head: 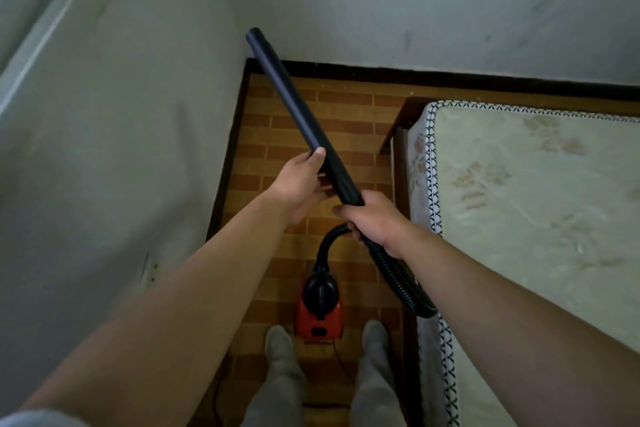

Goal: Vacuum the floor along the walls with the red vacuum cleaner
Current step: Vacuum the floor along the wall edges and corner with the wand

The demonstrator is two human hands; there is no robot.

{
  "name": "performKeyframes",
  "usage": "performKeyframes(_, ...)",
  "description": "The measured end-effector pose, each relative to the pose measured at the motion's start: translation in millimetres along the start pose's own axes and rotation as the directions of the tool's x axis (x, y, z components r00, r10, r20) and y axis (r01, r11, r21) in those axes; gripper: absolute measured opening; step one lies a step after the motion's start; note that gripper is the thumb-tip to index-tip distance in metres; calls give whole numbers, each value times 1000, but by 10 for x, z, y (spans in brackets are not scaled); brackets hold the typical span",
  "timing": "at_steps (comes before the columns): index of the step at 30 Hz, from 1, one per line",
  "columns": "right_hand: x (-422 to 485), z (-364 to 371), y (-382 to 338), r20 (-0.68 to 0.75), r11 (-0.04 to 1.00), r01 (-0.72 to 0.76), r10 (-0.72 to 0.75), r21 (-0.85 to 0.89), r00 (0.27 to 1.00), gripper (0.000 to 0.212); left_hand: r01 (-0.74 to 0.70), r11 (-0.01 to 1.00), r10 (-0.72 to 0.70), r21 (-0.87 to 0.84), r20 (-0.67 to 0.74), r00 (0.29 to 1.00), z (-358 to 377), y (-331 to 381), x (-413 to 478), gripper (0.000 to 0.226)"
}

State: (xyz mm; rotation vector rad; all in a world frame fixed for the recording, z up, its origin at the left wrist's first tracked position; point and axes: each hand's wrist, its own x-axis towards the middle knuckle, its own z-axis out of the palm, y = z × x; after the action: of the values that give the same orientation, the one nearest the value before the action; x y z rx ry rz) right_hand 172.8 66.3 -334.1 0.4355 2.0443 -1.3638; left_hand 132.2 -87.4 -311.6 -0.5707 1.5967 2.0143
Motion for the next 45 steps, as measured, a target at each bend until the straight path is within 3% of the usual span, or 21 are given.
performKeyframes(4, 169, 41, 395, -38, 997, -32, 34, 71, 999, 20, 46, 994, -48, 96, 17, 999, 65, -428, 199, 18)
performKeyframes(8, 343, 44, 756, -7, 984, -85, 87, 159, 996, 21, 81, 988, -82, 131, 4, 997, 87, -893, 460, 24)
performKeyframes(13, 645, 115, 1441, -135, 985, -140, 152, 99, 979, 15, 145, 973, -136, 180, -61, 989, 52, -1520, 732, 19)
performKeyframes(18, 961, 240, 2129, -144, 980, -192, 197, 49, 970, 16, 223, 944, -182, 241, -180, 967, -187, -2381, 1037, 18)
performKeyframes(26, 1610, 765, 3127, -196, 956, -260, 283, 135, 939, 17, 381, 879, -310, 288, -263, 914, -667, -3860, 1368, 17)
performKeyframes(32, 2020, 1146, 3792, -203, 964, -262, 266, 46, 942, 16, 340, 813, -237, 473, -266, 935, -1044, -4775, 1510, 31)
performKeyframes(36, 2218, 1370, 4203, -205, 970, -237, 221, -57, 953, 18, 293, 752, -170, 591, -255, 952, -1283, -5413, 1556, 18)
performKeyframes(37, 2261, 1419, 4292, -206, 970, -231, 210, -83, 956, 20, 305, 718, -166, 625, -272, 948, -1344, -5594, 1575, 26)
performKeyframes(40, 2382, 1558, 4524, -213, 967, -218, 187, -131, 959, 26, 332, 582, -147, 742, -306, 941, -1488, -6086, 1632, 80)
performKeyframes(45, 2565, 1724, 4782, -198, 980, -172, 150, -104, 969, 35, 312, 562, -114, 766, -302, 946, -1471, -6465, 1715, 122)
